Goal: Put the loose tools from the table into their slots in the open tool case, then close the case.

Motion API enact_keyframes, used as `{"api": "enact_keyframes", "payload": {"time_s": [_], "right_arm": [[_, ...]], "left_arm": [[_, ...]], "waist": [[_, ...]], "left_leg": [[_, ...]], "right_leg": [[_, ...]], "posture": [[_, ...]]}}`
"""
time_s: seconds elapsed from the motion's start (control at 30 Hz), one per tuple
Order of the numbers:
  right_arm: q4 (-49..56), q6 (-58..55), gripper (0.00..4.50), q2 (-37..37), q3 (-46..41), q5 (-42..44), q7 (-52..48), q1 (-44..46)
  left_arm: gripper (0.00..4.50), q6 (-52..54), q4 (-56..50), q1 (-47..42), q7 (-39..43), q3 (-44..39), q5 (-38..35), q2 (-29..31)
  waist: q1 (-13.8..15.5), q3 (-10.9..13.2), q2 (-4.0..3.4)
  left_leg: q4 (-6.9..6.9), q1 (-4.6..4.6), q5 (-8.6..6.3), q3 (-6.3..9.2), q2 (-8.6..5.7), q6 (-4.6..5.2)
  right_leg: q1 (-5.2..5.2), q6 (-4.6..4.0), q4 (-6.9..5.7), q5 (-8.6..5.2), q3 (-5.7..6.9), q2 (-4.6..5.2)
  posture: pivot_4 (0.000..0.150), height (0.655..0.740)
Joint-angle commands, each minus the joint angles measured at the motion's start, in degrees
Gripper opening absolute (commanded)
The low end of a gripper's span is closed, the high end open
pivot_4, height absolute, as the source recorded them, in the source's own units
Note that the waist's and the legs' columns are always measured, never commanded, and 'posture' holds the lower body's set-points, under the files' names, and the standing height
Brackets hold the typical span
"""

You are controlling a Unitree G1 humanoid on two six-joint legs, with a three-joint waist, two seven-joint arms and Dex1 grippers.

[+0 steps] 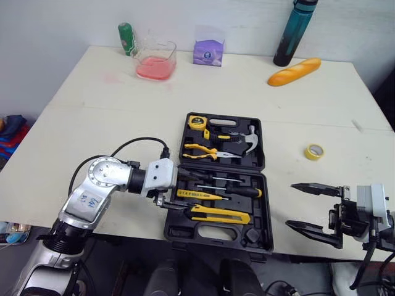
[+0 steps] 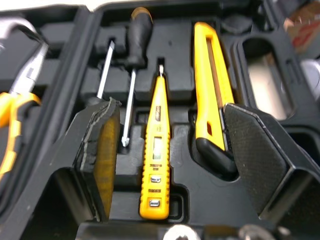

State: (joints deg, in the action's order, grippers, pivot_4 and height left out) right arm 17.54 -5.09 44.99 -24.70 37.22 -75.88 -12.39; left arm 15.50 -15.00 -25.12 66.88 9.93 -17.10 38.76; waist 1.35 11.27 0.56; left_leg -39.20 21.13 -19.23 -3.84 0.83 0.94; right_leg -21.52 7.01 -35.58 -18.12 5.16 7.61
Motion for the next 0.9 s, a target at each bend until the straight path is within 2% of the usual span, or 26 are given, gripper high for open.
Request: {"api": "enact_keyframes", "payload": {"time_s": [0.03,0.07,0.17,0.33,0.37,0.53,0.63,0.9], "right_arm": [[-0.7,1.4,4.5,-0.4,-0.3,0.5,-0.6,0.5],[-0.9,1.6,4.5,-0.5,-0.3,0.6,-0.7,0.6],[-2.1,2.3,4.5,-0.5,-0.5,0.7,-1.4,0.6],[-5.0,4.1,4.5,-0.2,-1.2,0.6,-3.6,0.2],[-5.3,4.3,4.5,-0.1,-1.2,0.5,-3.8,0.1],[-6.1,5.1,4.5,0.1,-1.7,0.6,-4.5,-0.3],[-5.6,5.0,4.5,0.0,-2.0,1.0,-4.5,-0.8],[-0.5,2.5,4.5,0.5,-3.5,2.6,-2.2,-3.0]], "left_arm": [[3.5,0.2,-3.8,0.5,0.7,-1.3,-3.4,0.1],[3.5,0.2,-4.0,0.6,0.7,-1.3,-3.5,0.0],[2.67,0.0,-4.0,0.4,1.2,-0.6,-4.1,-0.3],[0.28,-1.8,-2.9,-0.6,1.2,2.9,-2.2,-2.7],[0.04,-2.0,-2.6,-0.7,1.2,3.4,-1.9,-3.1],[0.04,-1.4,-1.0,-1.6,0.5,6.5,-0.3,-5.4],[0.04,-3.1,2.4,-2.5,-0.4,9.5,3.3,-7.2],[0.04,-2.7,7.6,-3.4,-1.9,14.1,8.4,-10.6]], "waist": [[0.0,0.0,0.0],[0.0,0.0,0.0],[0.0,0.0,0.0],[0.1,0.0,0.0],[0.0,0.0,0.0],[0.0,0.0,0.0],[0.1,0.0,-0.01],[0.0,0.0,-0.01]], "left_leg": [[0.0,-0.01,0.0,0.0,0.0,0.0],[0.0,0.0,0.0,0.0,0.0,0.0],[0.0,-0.01,0.0,-0.01,-0.01,0.0],[0.0,-0.01,0.0,-0.02,-0.02,0.0],[0.0,-0.01,0.0,-0.02,-0.02,0.0],[0.0,-0.02,0.0,-0.02,-0.02,0.0],[0.0,-0.04,0.0,-0.03,-0.02,0.0],[0.0,-0.03,0.0,-0.02,-0.02,0.0]], "right_leg": [[0.01,0.0,0.0,0.0,0.0,0.0],[0.01,0.0,0.0,0.0,0.0,0.0],[0.01,0.0,0.01,0.0,0.0,0.0],[0.01,0.0,0.02,0.0,0.0,-0.01],[0.01,0.0,0.02,0.0,0.0,-0.01],[0.01,0.0,0.02,0.0,0.0,-0.02],[0.01,0.0,0.02,0.0,-0.01,-0.02],[0.01,0.0,0.02,0.0,0.0,-0.03]], "posture": [[0.15,0.74],[0.15,0.74],[0.15,0.74],[0.15,0.74],[0.15,0.74],[0.15,0.74],[0.15,0.74],[0.15,0.74]]}}
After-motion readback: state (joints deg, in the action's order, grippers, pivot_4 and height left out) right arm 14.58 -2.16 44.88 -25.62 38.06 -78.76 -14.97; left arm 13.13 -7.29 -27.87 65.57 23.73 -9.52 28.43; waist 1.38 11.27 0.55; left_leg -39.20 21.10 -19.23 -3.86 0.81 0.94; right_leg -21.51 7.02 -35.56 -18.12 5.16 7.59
